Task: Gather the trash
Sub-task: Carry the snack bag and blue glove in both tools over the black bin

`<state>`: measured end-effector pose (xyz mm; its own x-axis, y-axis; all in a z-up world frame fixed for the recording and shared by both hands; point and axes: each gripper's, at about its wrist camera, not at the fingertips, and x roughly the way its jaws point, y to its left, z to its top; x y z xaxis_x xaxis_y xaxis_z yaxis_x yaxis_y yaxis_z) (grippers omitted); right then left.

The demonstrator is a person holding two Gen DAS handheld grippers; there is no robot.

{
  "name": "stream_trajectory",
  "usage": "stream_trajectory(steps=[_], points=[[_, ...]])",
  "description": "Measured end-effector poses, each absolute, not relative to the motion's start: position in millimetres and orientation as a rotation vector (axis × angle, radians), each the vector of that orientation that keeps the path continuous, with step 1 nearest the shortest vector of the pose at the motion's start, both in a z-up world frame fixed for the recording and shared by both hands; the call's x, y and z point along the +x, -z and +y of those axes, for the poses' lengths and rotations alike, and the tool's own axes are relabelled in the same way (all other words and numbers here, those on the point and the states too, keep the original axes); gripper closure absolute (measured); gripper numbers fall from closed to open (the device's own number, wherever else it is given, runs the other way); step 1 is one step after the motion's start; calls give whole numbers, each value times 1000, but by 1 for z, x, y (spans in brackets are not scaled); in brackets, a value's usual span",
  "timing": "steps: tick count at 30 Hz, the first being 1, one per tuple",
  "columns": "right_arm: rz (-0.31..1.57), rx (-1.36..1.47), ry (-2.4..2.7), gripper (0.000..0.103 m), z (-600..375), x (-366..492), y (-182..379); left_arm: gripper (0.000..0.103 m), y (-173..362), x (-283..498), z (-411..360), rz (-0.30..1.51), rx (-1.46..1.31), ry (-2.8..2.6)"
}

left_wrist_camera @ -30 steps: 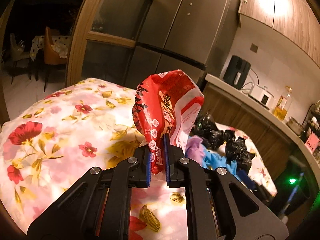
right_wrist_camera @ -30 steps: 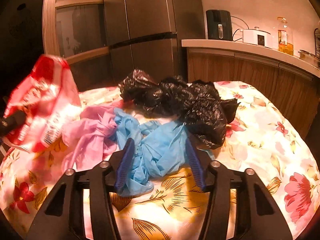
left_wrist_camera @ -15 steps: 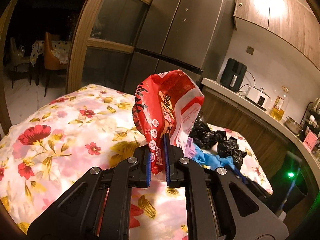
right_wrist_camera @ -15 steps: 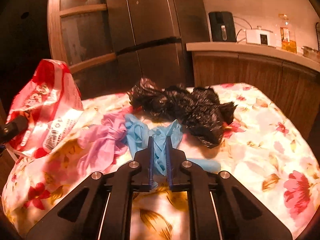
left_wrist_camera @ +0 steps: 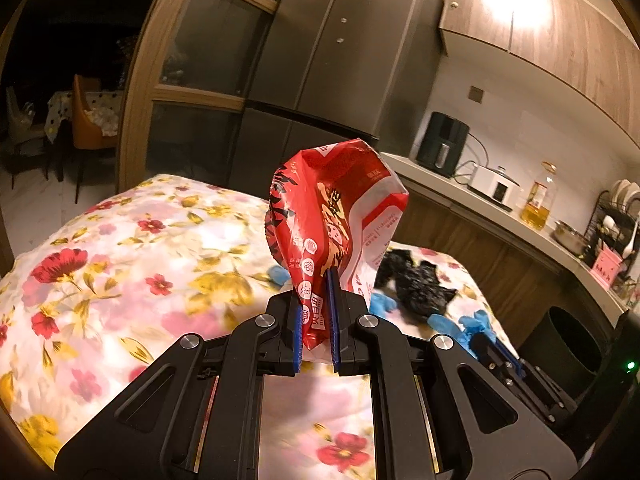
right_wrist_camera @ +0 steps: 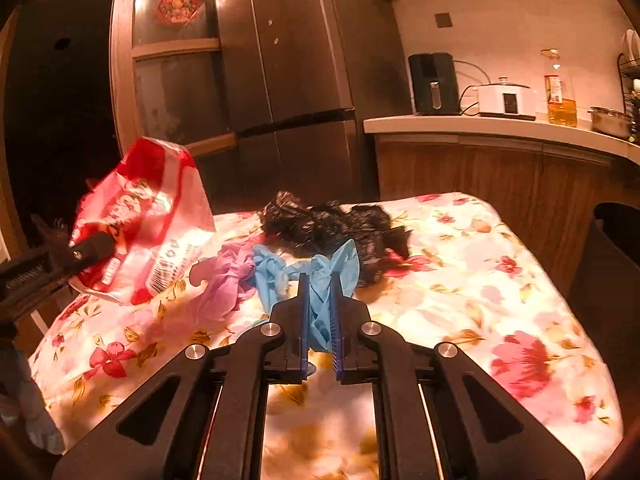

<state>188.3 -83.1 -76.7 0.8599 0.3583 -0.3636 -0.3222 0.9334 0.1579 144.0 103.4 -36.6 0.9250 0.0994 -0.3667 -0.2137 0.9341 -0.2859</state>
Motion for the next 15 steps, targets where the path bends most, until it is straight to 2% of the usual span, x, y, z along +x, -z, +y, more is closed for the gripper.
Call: stream_trajectory(steps=[15], points=[[308, 139, -236, 93, -173, 157, 53, 94, 34, 149, 9, 388, -250, 2]])
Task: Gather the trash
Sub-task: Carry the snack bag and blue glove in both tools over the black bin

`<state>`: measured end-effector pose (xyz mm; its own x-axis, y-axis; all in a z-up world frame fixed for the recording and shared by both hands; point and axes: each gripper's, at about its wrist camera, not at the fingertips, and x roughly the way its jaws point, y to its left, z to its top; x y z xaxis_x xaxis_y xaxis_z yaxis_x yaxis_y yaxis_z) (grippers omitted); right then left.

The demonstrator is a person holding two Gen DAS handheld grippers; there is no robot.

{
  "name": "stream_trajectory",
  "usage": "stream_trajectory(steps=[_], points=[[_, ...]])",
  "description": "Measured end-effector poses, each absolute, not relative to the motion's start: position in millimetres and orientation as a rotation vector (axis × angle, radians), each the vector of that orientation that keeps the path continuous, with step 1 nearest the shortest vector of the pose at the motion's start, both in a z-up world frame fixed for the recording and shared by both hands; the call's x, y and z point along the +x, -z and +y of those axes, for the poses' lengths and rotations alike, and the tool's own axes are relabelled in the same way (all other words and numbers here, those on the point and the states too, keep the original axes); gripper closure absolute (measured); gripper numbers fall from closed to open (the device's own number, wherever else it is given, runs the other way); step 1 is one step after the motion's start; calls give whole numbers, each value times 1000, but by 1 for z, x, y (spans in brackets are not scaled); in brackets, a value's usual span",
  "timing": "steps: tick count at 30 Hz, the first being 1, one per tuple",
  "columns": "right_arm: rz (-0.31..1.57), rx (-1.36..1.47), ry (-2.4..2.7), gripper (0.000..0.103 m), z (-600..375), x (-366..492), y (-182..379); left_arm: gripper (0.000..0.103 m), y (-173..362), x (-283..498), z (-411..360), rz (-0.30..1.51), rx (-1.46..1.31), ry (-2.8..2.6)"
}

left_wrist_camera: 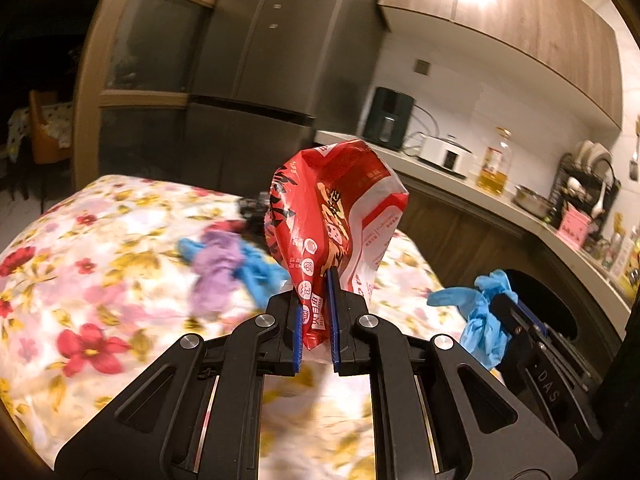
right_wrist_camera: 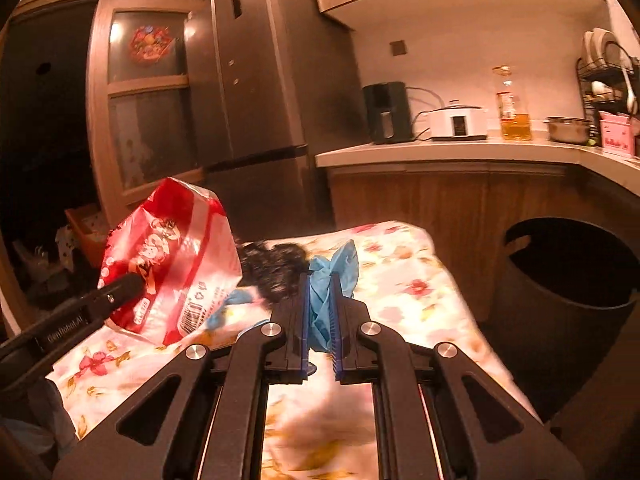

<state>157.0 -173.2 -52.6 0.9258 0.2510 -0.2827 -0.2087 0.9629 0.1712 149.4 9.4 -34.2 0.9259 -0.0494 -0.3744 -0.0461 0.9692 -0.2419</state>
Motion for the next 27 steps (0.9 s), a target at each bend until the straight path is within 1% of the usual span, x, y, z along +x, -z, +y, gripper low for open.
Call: stream_trajectory(steps=[27], points=[[172, 210, 122, 94, -334, 166, 20, 94, 12, 205, -179, 350, -92, 327]])
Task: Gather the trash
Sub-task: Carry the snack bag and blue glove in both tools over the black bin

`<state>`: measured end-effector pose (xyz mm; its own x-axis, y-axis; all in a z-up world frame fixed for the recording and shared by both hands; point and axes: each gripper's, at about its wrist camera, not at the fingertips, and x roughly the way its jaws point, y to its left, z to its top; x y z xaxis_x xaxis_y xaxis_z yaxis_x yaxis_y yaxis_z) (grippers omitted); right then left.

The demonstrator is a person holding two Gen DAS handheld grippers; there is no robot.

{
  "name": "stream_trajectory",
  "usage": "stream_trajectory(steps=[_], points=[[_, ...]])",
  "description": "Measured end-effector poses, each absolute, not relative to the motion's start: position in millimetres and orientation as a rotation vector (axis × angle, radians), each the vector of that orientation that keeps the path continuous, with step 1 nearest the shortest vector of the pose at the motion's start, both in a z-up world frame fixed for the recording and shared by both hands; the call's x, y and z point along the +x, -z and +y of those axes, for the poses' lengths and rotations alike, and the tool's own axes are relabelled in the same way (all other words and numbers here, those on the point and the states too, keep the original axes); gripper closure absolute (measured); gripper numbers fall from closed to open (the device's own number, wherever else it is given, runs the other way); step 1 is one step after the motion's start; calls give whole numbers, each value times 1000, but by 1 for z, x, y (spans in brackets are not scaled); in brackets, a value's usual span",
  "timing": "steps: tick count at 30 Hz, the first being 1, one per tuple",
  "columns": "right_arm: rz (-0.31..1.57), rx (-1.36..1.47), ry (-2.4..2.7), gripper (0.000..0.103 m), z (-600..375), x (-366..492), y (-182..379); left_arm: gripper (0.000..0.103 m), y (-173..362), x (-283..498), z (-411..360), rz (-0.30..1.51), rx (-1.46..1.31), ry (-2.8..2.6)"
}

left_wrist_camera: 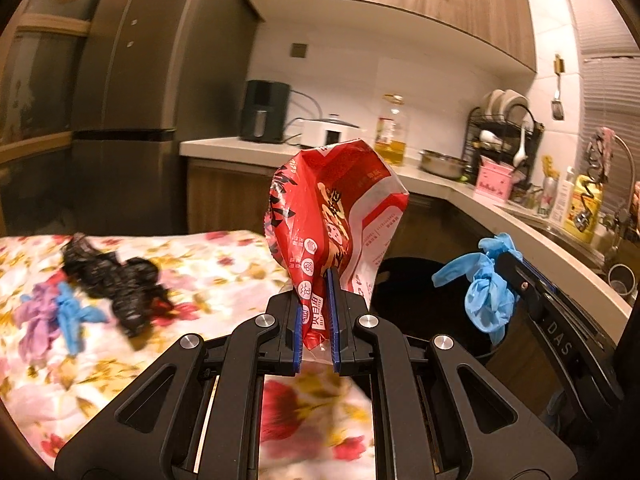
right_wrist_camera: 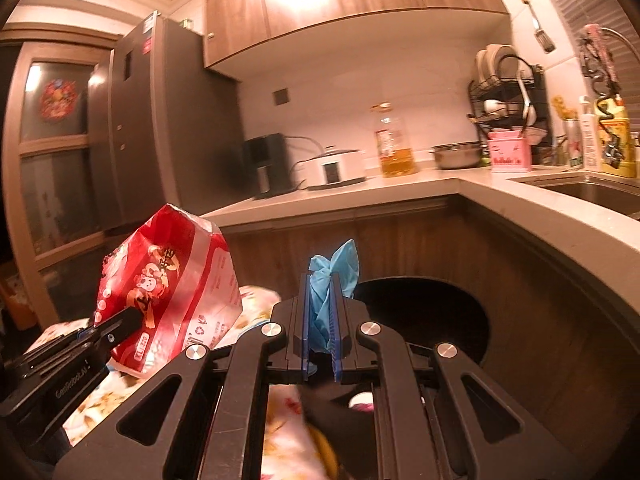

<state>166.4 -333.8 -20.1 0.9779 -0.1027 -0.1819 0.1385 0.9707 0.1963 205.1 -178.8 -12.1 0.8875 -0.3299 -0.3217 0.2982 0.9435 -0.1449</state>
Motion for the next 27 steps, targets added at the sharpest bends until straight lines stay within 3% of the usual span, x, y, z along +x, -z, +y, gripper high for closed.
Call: stream_trajectory(steps=[27], points=[[153, 236, 222, 94, -390, 185, 24, 94, 31, 249, -264, 401, -42, 452]])
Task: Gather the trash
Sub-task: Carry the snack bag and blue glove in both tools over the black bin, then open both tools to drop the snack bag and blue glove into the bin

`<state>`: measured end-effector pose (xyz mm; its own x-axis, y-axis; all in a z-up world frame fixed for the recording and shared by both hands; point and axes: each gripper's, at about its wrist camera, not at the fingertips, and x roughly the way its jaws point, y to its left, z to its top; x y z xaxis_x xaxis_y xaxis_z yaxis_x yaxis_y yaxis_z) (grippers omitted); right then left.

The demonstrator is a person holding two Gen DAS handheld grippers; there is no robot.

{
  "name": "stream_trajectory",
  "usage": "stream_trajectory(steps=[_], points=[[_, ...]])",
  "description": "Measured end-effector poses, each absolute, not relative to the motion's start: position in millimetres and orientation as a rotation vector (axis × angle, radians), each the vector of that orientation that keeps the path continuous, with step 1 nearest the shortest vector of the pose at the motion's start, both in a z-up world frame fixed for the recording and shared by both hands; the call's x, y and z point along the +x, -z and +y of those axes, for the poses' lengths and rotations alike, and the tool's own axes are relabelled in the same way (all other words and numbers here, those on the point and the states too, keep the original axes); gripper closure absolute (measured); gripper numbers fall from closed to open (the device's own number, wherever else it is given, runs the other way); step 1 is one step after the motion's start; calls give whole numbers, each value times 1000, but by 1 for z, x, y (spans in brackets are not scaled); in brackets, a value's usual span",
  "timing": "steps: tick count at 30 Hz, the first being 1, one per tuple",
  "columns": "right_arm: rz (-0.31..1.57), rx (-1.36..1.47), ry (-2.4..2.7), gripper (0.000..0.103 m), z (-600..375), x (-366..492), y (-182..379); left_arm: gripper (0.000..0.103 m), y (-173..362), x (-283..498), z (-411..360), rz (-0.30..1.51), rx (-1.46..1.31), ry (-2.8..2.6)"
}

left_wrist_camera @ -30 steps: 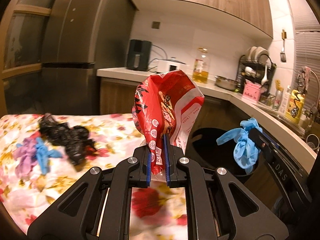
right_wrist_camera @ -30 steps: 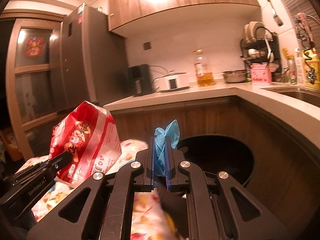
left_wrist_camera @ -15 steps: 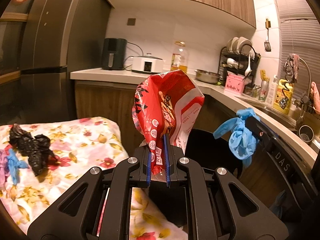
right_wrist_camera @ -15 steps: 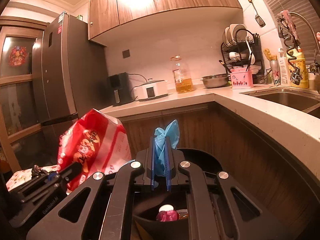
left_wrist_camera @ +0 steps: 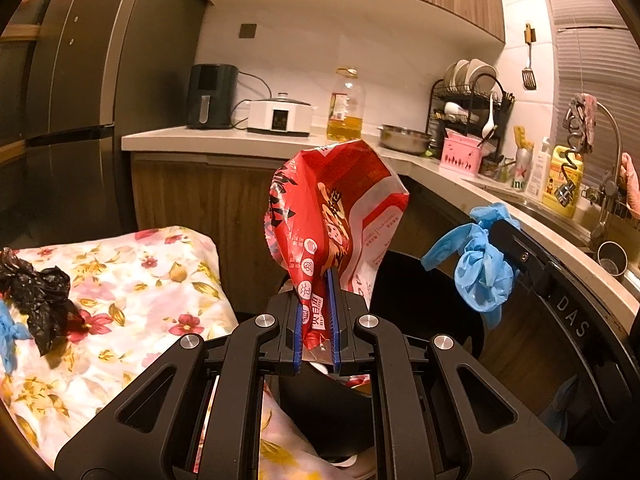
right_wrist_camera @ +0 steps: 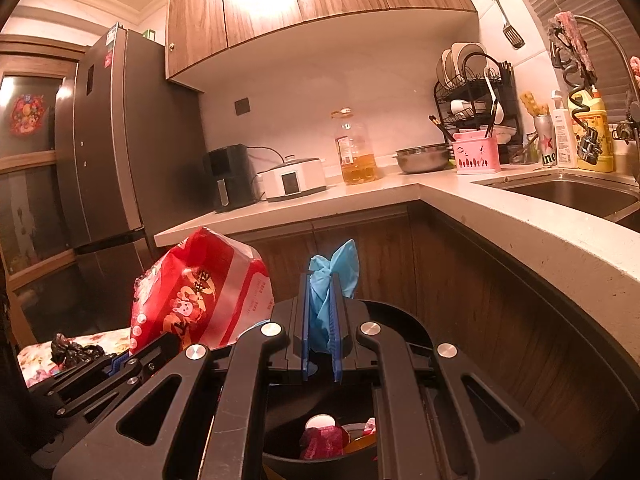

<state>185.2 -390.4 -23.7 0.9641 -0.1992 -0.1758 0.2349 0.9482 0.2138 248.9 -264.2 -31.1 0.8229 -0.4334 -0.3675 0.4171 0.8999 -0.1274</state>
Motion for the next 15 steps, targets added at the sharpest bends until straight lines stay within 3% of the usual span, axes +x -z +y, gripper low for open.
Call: stream_trajectory(steps=[15], points=[[161, 242, 218, 93, -396, 192, 28, 94, 40, 260, -273, 422, -37, 471]])
